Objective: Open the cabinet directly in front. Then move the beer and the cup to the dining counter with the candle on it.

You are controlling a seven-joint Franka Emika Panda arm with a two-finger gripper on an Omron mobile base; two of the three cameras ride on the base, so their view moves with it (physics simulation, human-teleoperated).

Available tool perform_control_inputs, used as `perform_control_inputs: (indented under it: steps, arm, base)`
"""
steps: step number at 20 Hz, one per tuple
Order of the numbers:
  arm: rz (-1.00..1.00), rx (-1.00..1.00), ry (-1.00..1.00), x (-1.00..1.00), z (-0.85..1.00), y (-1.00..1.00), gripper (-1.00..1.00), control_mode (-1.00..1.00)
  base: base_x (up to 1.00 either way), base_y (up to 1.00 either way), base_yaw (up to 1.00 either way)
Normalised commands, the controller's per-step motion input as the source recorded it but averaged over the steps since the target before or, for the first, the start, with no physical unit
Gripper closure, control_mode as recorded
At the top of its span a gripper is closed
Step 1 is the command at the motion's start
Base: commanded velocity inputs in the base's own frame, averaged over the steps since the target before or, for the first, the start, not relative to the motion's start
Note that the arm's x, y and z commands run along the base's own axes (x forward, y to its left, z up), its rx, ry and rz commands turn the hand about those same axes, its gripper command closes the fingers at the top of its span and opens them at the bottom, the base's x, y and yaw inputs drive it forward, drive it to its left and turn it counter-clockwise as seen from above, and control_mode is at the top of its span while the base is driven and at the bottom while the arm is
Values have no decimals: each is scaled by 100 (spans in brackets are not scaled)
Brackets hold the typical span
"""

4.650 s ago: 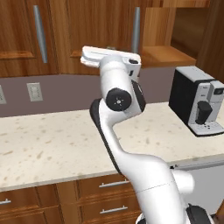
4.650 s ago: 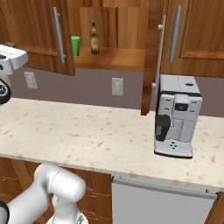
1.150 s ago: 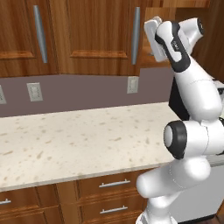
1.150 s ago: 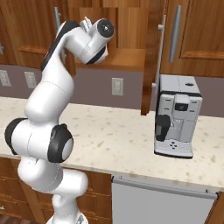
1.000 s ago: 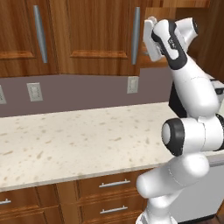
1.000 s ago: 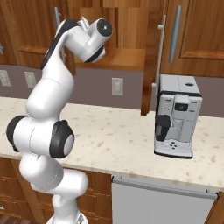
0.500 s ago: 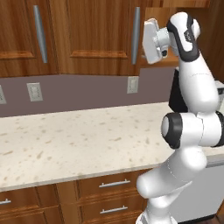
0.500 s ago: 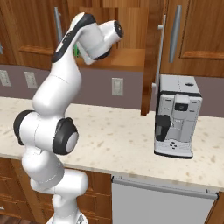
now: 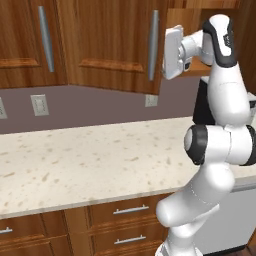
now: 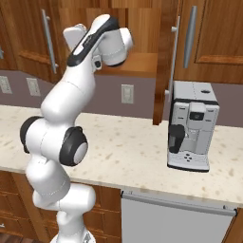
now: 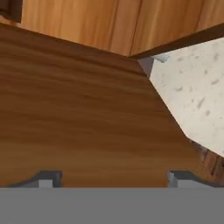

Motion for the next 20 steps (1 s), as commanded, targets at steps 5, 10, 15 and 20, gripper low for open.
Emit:
perform_control_inputs:
  steps: [5,10,15,20]
  arm:
    - [34,10,0,-70,20,93,-100,-100]
    - [18,9,-2,-64,16,100,-100,-100]
    - [2,7,-18,-85,0,100,-100,-100]
    - [-4,2,-16,-54,-7,100,-100,-100]
  base:
    - [0,0,0]
    - [0,0,0]
    - [0,0,0]
    - [0,0,0]
